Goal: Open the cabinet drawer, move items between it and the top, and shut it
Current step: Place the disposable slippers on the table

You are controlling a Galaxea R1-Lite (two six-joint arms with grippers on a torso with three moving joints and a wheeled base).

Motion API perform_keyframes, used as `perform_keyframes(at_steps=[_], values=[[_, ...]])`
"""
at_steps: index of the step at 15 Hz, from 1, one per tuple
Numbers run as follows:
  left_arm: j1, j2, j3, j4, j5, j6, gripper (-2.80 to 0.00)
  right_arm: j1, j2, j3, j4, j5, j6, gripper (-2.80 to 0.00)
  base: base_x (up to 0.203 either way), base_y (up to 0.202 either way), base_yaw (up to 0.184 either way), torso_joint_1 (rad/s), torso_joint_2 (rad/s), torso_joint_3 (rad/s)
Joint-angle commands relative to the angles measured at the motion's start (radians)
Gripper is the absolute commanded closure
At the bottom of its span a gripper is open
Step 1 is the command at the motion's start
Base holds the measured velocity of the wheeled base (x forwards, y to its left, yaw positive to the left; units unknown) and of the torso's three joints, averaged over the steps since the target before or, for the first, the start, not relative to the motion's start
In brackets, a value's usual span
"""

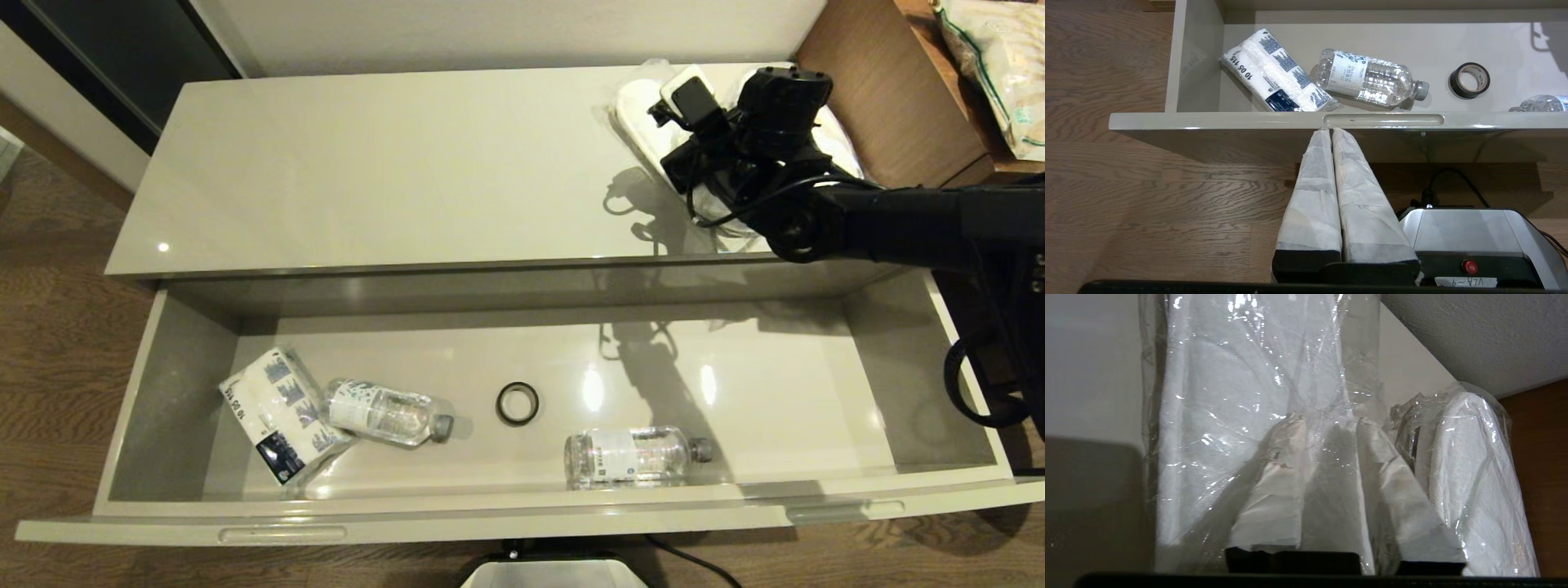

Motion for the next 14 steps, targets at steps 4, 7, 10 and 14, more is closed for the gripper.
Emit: perform_keyframes(at_steps=[4,7,10,14], values=[[0.000,0.000,0.000,0.000,0.000,0.000,0.00,0.001,-0.066,0.002,0.014,0.004,-0.006,-2.80,0.000,0.000,0.000,0.000,0.00,0.000],[0.000,0.000,0.000,0.001,0.000,0.000,0.00,0.023,-0.191,0.028,0.055,0.004,-0.006,-2.80,0.000,0.000,0.000,0.000,0.00,0.000],[0.000,0.000,0.000,0.001,0.000,0.000,0.00,0.066,-0.339,0.045,0.179,-0.005,-0.003,-2.80,0.000,0.000,0.000,0.000,0.00,0.000],[0.000,0.000,0.000,0.001,0.000,0.000,0.00,0.089,-0.475,0.124,0.313,-0.028,0.003,-1.88,0.000,0.000,0.000,0.000,0.00,0.000]])
